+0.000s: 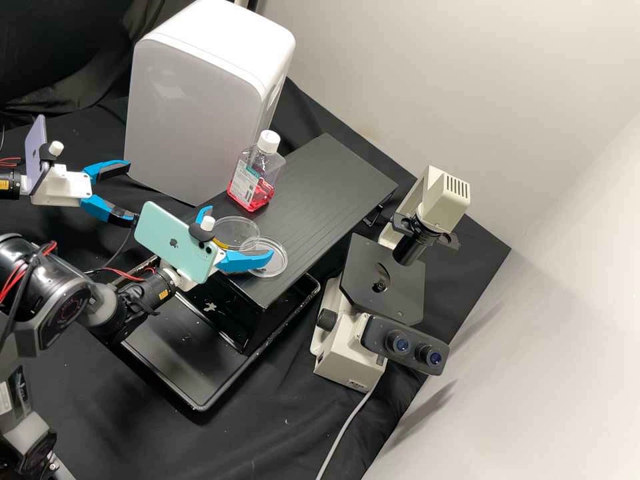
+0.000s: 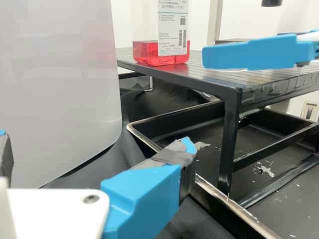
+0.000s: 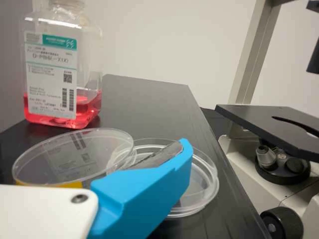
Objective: Place the lid on the petri dish
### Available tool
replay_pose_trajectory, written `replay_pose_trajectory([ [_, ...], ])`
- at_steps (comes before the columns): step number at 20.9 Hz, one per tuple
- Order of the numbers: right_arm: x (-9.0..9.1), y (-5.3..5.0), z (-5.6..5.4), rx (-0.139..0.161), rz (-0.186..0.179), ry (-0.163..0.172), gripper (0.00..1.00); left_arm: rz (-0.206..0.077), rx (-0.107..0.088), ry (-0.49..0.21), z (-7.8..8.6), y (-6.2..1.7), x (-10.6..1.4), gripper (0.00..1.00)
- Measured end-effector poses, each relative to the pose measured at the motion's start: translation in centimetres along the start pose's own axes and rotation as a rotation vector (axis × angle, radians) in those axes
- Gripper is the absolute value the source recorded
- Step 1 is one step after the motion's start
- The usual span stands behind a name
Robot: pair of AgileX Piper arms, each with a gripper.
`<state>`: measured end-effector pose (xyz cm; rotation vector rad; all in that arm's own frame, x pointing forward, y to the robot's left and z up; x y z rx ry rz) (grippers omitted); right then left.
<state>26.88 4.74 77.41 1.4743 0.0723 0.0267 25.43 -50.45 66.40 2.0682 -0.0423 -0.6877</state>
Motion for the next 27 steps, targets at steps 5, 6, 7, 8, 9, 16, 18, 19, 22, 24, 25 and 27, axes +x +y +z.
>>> replay_pose_trajectory([
  [5, 0.49, -1.02, -0.07, -0.058, -0.016, -0.021, 1.00, 0.000, 0.000, 0.000, 0.00, 0.00, 0.00, 1.00],
  [6, 0.50, -1.10, -0.04, -0.059, -0.016, -0.024, 1.00, 0.000, 0.000, 0.000, 0.00, 0.00, 0.00, 1.00],
  [7, 0.51, -1.15, -0.01, -0.059, -0.015, -0.025, 1.00, 0.000, 0.000, 0.000, 0.00, 0.00, 0.00, 1.00],
  [8, 0.51, -1.14, -0.03, -0.058, -0.013, -0.025, 1.00, 0.000, 0.000, 0.000, 0.00, 0.00, 0.00, 1.00],
  [9, 0.54, -1.14, -0.09, -0.060, -0.012, -0.023, 1.00, 0.000, 0.000, 0.000, 0.00, 0.00, 0.00, 1.00],
  [16, 0.58, -1.11, -0.11, -0.058, -0.010, -0.023, 0.00, -0.007, 0.000, 0.002, -0.05, -0.20, 0.03, 1.00],
  [18, 0.58, -1.07, -0.13, -0.058, -0.006, -0.020, 0.00, -0.004, 0.000, 0.001, -0.04, -0.13, 0.11, 1.00],
  [19, 0.58, -1.04, -0.16, -0.058, -0.002, -0.018, 0.00, -0.002, 0.000, 0.001, -0.03, -0.10, 0.15, 1.00],
  [22, 0.58, -1.00, -0.18, -0.059, 0.002, -0.015, 0.00, -0.001, 0.000, 0.000, -0.03, -0.08, 0.17, 1.00],
  [24, 0.58, -1.00, -0.18, -0.059, 0.002, -0.015, 0.00, -0.001, 0.000, 0.000, -0.03, -0.08, 0.17, 1.00],
  [25, 0.58, -1.00, -0.18, -0.059, 0.002, -0.015, 0.00, -0.001, 0.000, 0.000, -0.03, -0.08, 0.17, 1.00],
  [27, 0.58, -1.00, -0.18, -0.059, 0.002, -0.015, 0.00, -0.001, 0.000, 0.000, -0.03, -0.08, 0.17, 1.00],
])
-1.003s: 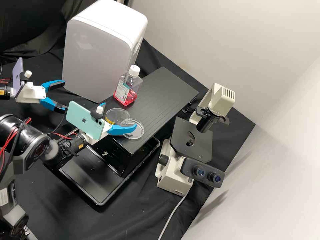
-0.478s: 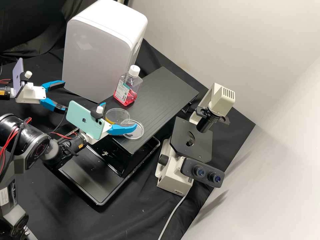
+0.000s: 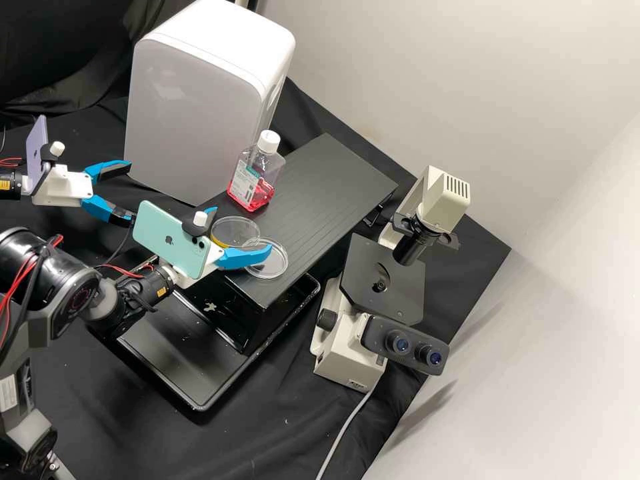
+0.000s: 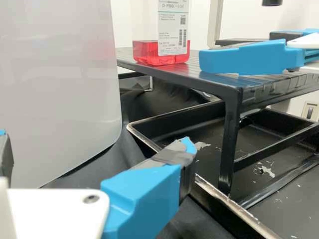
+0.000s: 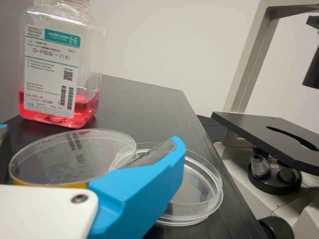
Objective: Place the lid on the petri dish
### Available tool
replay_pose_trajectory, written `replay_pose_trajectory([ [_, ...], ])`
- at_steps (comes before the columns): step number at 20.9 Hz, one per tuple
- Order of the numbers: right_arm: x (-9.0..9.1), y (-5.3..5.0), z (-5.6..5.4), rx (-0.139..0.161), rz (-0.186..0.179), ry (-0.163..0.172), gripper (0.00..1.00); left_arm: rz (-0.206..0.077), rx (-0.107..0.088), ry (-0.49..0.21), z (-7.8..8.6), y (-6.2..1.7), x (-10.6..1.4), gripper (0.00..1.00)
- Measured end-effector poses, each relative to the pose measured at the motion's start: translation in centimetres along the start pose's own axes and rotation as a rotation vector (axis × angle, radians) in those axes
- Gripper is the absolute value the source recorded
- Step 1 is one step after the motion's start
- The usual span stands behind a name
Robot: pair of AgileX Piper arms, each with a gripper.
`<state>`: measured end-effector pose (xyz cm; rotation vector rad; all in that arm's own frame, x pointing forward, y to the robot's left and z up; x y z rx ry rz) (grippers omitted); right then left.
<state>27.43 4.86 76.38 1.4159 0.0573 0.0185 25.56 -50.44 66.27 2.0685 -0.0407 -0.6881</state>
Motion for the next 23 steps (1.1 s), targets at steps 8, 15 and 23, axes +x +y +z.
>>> replay_pose_trajectory([
  [8, 0.00, 0.02, 0.04, 0.002, 0.002, -0.004, 0.00, 0.000, 0.000, 0.000, 0.00, 0.00, 0.00, 1.00],
  [15, 0.01, 0.08, 0.12, 0.002, 0.005, -0.007, 0.00, 0.000, 0.000, -0.001, 0.03, -0.01, 0.00, 1.00],
  [23, 0.04, 0.28, 0.25, 0.000, 0.010, -0.006, 0.00, 0.000, 0.000, -0.001, 0.03, -0.01, 0.00, 1.00],
])
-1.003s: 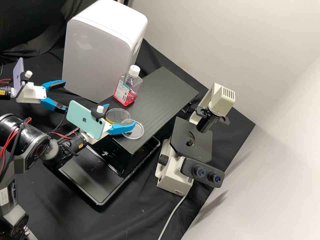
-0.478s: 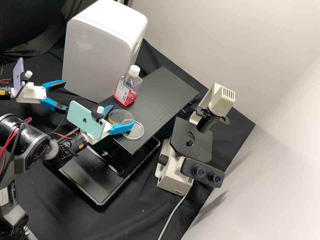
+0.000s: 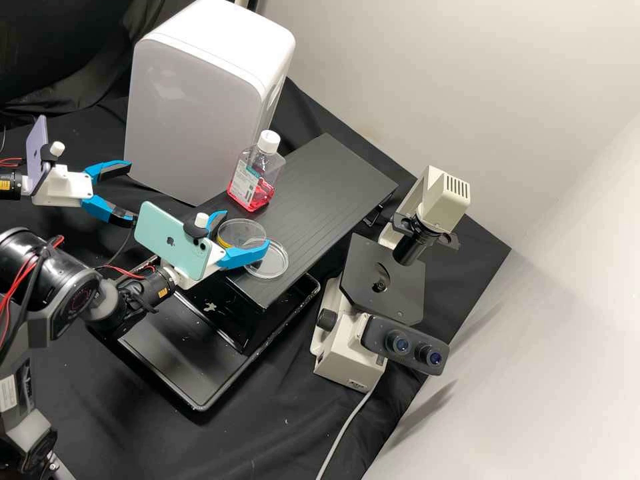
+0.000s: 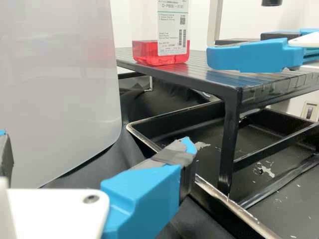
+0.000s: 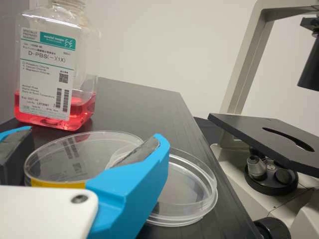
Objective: Place the lid on the petri dish
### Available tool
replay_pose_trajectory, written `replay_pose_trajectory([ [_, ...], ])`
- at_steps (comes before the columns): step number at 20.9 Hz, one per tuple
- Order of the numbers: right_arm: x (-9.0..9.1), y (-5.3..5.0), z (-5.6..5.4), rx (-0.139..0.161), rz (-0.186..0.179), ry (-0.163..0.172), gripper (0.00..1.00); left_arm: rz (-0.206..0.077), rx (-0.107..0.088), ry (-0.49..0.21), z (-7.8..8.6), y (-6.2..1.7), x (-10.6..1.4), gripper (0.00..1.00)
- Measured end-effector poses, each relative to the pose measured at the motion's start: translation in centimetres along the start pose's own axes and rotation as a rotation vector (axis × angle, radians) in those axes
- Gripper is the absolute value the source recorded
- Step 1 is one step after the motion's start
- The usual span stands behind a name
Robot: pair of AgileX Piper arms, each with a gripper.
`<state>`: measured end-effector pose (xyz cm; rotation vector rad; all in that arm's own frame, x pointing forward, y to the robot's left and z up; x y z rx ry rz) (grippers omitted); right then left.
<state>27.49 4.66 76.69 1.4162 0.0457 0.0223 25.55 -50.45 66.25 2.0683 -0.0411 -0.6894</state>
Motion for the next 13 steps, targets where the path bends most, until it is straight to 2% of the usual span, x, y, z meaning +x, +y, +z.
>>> replay_pose_trajectory([
  [2, -0.2, 0.3, 0.1, -0.005, 0.000, 0.007, 0.00, 0.000, 0.000, 0.000, 0.0, 0.00, 0.0, 1.00],
  [9, -0.9, 1.5, 1.2, 0.080, 0.023, 0.001, 0.00, -0.011, 0.000, 0.001, 0.0, -0.31, 0.1, 1.00],
  [13, -0.9, 1.8, 1.4, 0.103, 0.034, -0.007, 0.00, -0.011, 0.000, 0.000, 0.0, -0.32, 0.1, 1.00],
])
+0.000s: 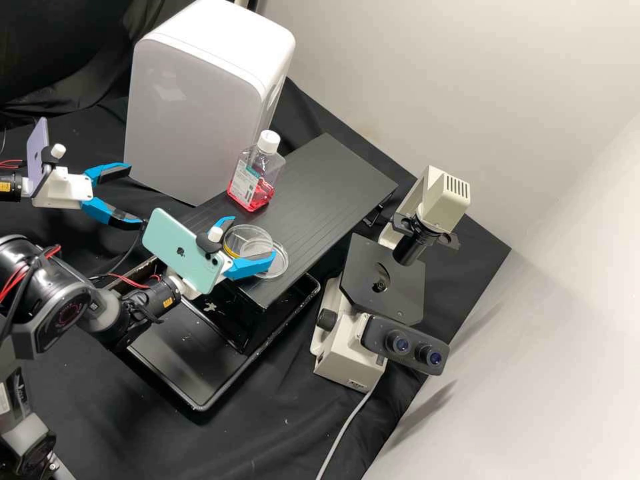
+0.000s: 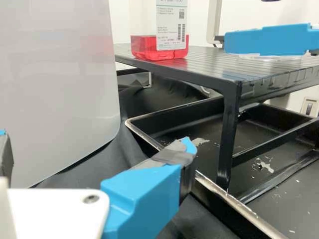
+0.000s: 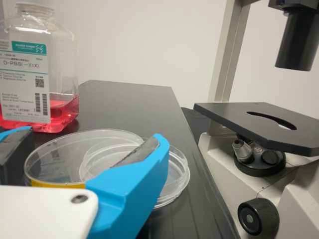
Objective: Place the lid on the petri dish
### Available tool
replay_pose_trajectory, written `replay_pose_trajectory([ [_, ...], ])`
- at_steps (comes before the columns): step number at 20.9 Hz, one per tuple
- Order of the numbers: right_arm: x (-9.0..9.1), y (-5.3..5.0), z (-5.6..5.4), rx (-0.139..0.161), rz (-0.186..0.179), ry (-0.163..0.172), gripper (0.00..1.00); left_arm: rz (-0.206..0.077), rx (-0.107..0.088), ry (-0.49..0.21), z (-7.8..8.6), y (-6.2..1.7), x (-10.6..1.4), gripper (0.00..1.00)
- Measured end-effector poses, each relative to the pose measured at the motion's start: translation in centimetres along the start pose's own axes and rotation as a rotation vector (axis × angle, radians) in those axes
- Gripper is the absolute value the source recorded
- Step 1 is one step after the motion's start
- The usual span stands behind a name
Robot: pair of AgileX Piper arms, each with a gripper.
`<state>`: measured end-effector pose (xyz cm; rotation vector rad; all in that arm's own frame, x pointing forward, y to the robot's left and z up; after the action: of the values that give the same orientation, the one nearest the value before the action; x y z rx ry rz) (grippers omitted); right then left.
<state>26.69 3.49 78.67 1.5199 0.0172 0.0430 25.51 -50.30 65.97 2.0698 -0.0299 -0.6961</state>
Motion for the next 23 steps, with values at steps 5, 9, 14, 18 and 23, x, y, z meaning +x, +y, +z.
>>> replay_pose_trajectory([
  [5, 0.1, 0.3, 0.3, 0.018, 0.002, 0.003, 0.00, -0.001, 0.000, -0.005, 0.2, -0.04, 0.0, 1.00],
  [9, 0.1, 0.7, 0.7, 0.027, 0.004, 0.007, 0.00, -0.001, 0.000, -0.005, 0.2, -0.04, 0.0, 1.00],
  [14, 0.1, 1.4, 1.4, 0.054, 0.033, -0.016, 0.00, -0.001, 0.000, -0.005, 0.2, -0.04, 0.0, 1.00],
  [18, 0.2, 1.4, 1.6, 0.076, 0.038, -0.020, 0.00, -0.001, 0.000, -0.005, 0.2, -0.04, 0.0, 1.00],
  [23, 0.2, 1.4, 2.0, 0.096, 0.034, -0.023, 0.00, -0.002, 0.000, -0.005, 0.2, -0.07, 0.0, 1.00],
])
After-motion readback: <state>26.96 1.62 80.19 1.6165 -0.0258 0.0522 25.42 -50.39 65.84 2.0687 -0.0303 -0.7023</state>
